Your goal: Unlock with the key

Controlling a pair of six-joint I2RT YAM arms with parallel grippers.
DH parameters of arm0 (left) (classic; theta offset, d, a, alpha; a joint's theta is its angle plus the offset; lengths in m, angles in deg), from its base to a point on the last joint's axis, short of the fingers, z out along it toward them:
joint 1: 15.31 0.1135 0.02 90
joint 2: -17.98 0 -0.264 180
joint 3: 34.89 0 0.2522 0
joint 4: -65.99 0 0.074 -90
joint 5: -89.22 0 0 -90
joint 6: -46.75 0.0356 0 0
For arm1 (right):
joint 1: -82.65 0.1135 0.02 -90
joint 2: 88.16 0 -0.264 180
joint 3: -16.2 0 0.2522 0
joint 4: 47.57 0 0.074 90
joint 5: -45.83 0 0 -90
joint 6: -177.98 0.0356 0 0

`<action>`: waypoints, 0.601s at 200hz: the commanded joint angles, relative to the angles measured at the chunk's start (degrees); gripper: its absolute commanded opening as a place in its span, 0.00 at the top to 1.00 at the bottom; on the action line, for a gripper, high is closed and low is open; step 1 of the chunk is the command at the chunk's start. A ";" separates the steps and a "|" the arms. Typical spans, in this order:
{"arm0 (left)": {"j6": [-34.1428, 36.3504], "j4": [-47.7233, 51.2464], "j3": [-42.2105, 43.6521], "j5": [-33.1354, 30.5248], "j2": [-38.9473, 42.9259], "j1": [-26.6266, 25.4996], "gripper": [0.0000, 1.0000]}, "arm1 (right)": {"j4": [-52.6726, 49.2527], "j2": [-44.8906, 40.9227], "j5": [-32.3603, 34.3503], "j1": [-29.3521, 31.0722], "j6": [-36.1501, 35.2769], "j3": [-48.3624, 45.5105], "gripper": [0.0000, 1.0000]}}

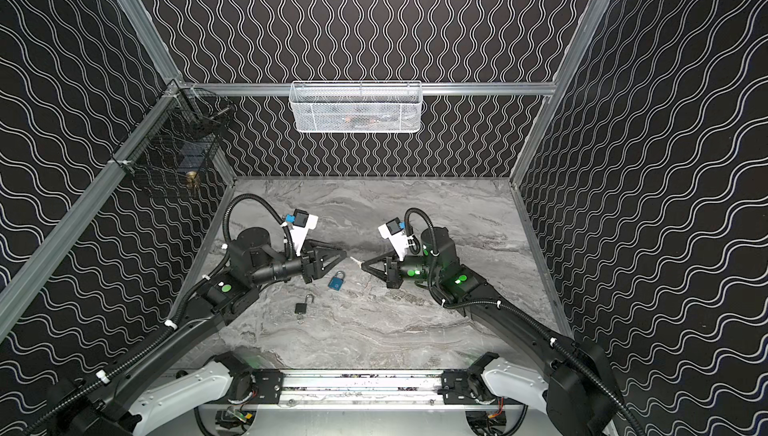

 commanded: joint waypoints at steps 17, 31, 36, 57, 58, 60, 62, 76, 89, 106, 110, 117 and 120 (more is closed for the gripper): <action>-0.93 8.39 0.50 -14.51 -0.78 0.04 0.52 | -4.31 -1.24 8.49 -0.11 5.11 -1.61 1.00; -2.25 12.07 0.13 -19.28 -3.04 0.05 0.51 | -5.30 -1.38 10.85 -0.11 6.80 -2.61 1.00; -2.66 13.10 -0.08 -20.37 -4.07 0.05 0.51 | -5.35 -1.38 11.75 -0.12 7.49 -3.06 1.00; -4.01 14.01 0.04 -21.57 -8.34 0.08 0.48 | -2.78 -1.73 14.72 -0.06 11.53 -6.09 1.00; -4.07 13.96 0.08 -21.59 -8.56 0.06 0.49 | -2.61 -1.73 14.82 0.00 11.72 -6.20 1.00; -4.16 13.88 0.16 -21.71 -8.92 0.09 0.48 | -2.27 -1.71 15.04 -0.02 12.17 -6.66 1.00; -4.33 13.79 0.25 -21.81 -9.23 0.11 0.48 | -1.90 -1.73 15.19 -0.06 12.59 -6.93 1.00; -4.88 13.38 0.56 -22.97 -11.62 0.09 0.46 | 0.17 -1.45 15.88 0.02 15.47 -9.16 1.00; -5.27 13.04 0.87 -24.98 -13.61 0.11 0.45 | 2.49 -0.98 16.20 0.10 17.88 -10.86 1.00; -4.85 12.59 0.67 -25.66 -16.85 0.09 0.44 | 5.87 -0.34 16.19 0.15 20.84 -13.15 1.00; -4.69 12.72 0.32 -25.66 -17.71 0.10 0.44 | 6.79 -0.22 16.15 0.20 21.35 -13.68 1.00; -4.58 12.84 -0.07 -25.74 -19.19 0.10 0.44 | 7.74 0.12 16.33 0.39 22.10 -14.25 1.00; -4.68 12.96 -0.27 -25.89 -19.85 0.11 0.44 | 7.98 0.28 16.40 0.46 22.33 -14.37 1.00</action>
